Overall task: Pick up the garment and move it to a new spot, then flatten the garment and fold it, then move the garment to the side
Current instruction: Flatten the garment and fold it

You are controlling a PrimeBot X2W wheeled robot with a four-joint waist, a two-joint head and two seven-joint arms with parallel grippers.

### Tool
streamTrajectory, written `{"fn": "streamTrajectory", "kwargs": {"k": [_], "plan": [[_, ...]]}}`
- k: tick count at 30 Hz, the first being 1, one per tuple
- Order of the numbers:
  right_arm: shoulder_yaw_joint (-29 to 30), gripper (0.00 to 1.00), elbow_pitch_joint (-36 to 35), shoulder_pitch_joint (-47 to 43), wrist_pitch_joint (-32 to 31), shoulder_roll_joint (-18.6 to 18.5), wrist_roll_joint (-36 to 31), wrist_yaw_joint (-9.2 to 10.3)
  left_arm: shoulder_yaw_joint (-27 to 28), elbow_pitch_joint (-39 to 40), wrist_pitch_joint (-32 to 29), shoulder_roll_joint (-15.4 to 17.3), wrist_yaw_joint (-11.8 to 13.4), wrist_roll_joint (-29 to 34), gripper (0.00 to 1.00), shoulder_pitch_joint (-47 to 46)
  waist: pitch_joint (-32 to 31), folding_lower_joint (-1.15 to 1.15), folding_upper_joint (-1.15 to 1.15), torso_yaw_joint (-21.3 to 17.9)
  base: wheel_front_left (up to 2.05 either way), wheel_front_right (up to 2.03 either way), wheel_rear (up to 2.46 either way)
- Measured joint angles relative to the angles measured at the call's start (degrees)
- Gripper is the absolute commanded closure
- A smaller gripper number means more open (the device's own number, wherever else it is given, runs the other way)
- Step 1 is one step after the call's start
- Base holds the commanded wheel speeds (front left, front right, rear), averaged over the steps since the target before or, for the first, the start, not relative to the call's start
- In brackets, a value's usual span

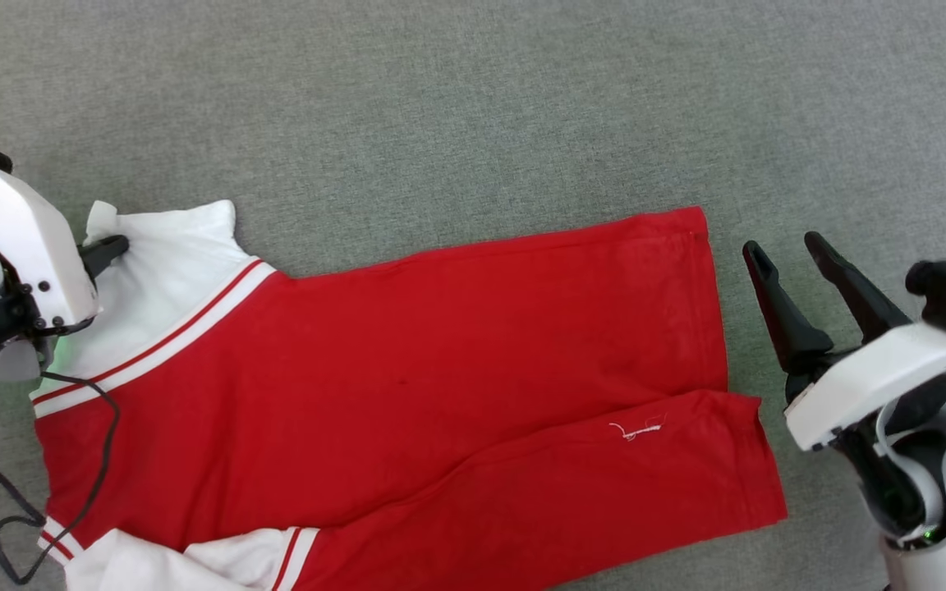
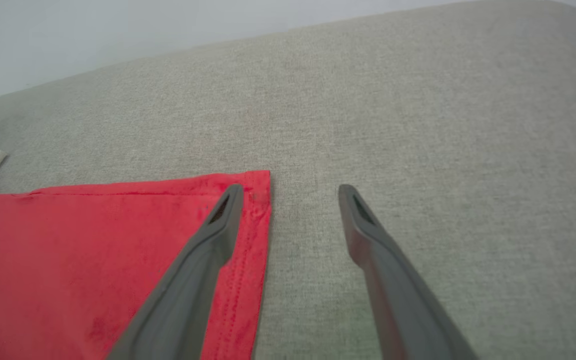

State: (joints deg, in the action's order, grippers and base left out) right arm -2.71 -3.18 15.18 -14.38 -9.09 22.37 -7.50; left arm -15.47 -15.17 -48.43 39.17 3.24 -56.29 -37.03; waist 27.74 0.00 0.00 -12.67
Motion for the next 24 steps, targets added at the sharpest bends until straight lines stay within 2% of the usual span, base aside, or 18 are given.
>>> {"fn": "streamTrajectory", "kwargs": {"k": [7, 10, 14, 20, 21, 22, 23, 24], "plan": [[-1.04, 0.00, 7.05, 6.89, -15.58, -5.53, 7.62, 0.01, -1.35, -1.86, 3.10, -2.85, -2.63, 0.45, 1.00, -1.76, -1.13, 0.00, 0.00, 2.57, 0.00, 0.00, 0.00], [-1.52, 0.00, 8.78, 9.74, -22.13, -6.83, 9.67, 0.01, -2.45, -0.89, 4.57, -4.54, -3.60, 1.22, 1.00, -2.81, -1.24, 0.00, 0.00, 4.40, 0.00, 0.00, 0.00], [-1.54, 0.00, 11.01, 13.13, -27.89, -8.22, 9.98, 0.01, -3.70, 1.67, 6.38, -5.60, -4.66, 3.07, 1.00, -4.69, -0.75, 0.00, 0.00, 7.03, 0.00, 0.00, 0.00], [-3.05, 0.00, 14.34, 17.19, -33.09, -8.92, 9.69, 0.01, -4.43, 4.13, 8.15, -6.34, -5.26, 4.13, 1.00, -5.50, 0.88, 0.00, 0.00, 9.60, 0.00, 0.00, 0.00], [-3.26, 0.20, 14.80, 17.75, -34.34, -9.18, 9.94, 0.01, -4.44, 4.35, 8.36, -6.34, -5.26, 4.14, 1.00, -5.47, 1.05, 0.00, 0.00, 9.84, 0.00, 0.00, 0.00], [-3.42, 0.72, 15.12, 18.23, -35.43, -9.43, 9.95, 0.01, -4.45, 4.56, 8.59, -6.34, -5.28, 4.21, 1.00, -5.43, 1.16, 0.00, 0.00, 10.04, 0.00, 0.00, 0.00], [-3.43, 1.00, 15.33, 18.50, -36.24, -9.50, 10.10, 0.01, -4.45, 4.74, 8.84, -6.34, -5.35, 4.21, 1.00, -5.42, 1.22, 0.00, 0.00, 10.22, 0.00, 0.00, 0.00], [-3.39, 1.00, 15.48, 18.68, -36.86, -9.58, 10.43, 0.01, -4.44, 4.85, 9.01, -6.34, -5.35, 4.21, 1.00, -5.36, 1.24, 0.00, 0.00, 10.37, 0.00, 0.00, 0.00]]}}
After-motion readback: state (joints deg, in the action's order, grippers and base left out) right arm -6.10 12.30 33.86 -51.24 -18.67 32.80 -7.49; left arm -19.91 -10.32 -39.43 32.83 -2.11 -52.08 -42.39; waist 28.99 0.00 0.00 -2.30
